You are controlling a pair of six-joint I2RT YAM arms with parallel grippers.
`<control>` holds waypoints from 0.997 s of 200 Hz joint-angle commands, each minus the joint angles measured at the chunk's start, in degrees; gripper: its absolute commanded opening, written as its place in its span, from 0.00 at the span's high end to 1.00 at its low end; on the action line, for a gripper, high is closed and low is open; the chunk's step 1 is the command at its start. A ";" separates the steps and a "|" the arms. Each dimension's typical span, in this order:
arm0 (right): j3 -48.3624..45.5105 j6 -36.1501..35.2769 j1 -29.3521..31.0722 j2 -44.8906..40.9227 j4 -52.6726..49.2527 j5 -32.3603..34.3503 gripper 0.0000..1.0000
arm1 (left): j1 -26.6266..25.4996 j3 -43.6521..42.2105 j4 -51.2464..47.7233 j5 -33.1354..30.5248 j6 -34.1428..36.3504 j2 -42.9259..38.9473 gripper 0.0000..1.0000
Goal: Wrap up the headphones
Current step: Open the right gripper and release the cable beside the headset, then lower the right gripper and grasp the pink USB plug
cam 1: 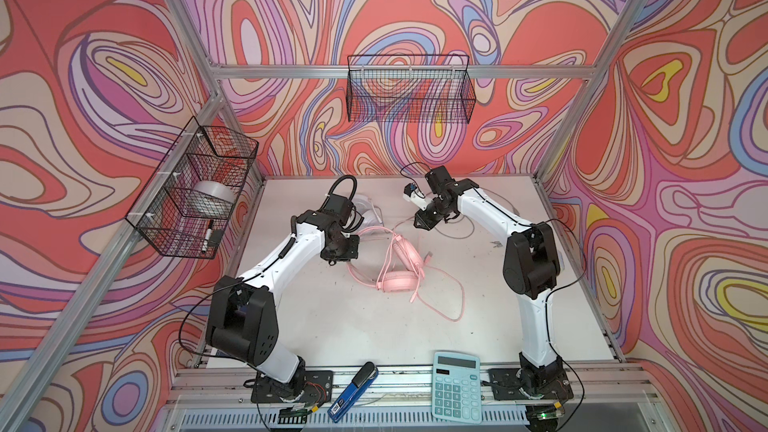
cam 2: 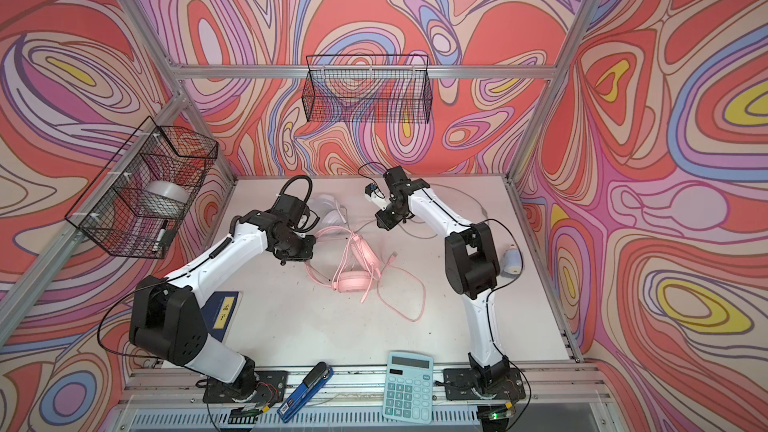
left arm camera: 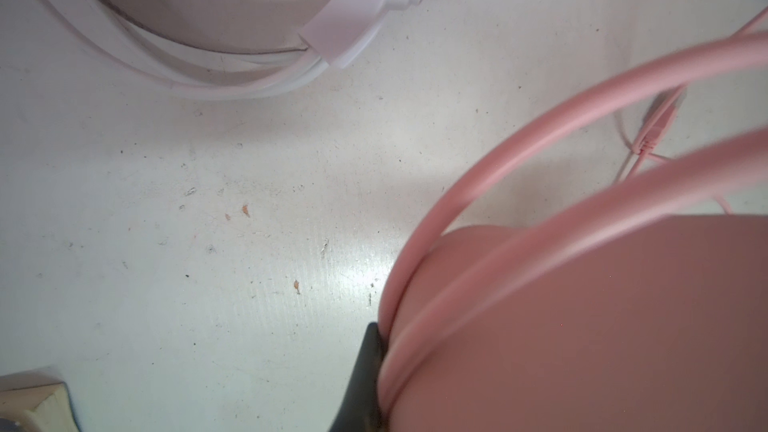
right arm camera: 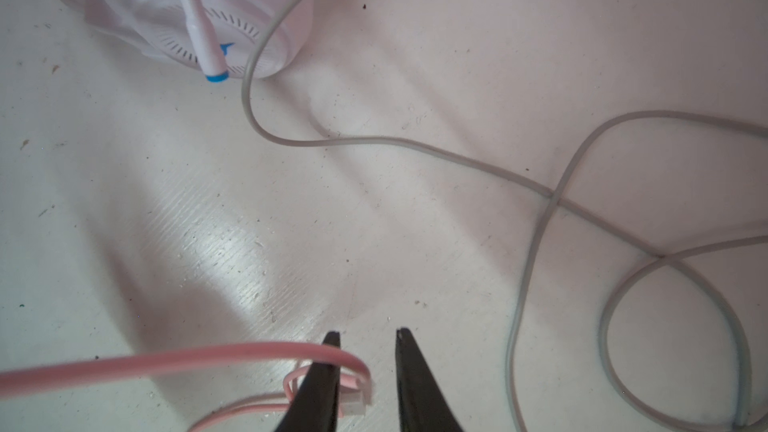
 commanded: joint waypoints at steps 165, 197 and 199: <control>-34.74 23.23 -2.55 -25.26 19.19 -1.08 0.41 | 4.37 -4.70 9.53 13.33 -7.73 -1.89 1.00; -37.81 22.98 -2.51 -25.85 14.39 5.62 0.43 | 4.37 -4.88 10.30 14.30 -8.78 -1.71 1.00; -37.87 22.91 -2.50 -25.74 13.84 6.10 0.43 | 4.35 -4.85 10.38 14.33 -8.85 -1.67 1.00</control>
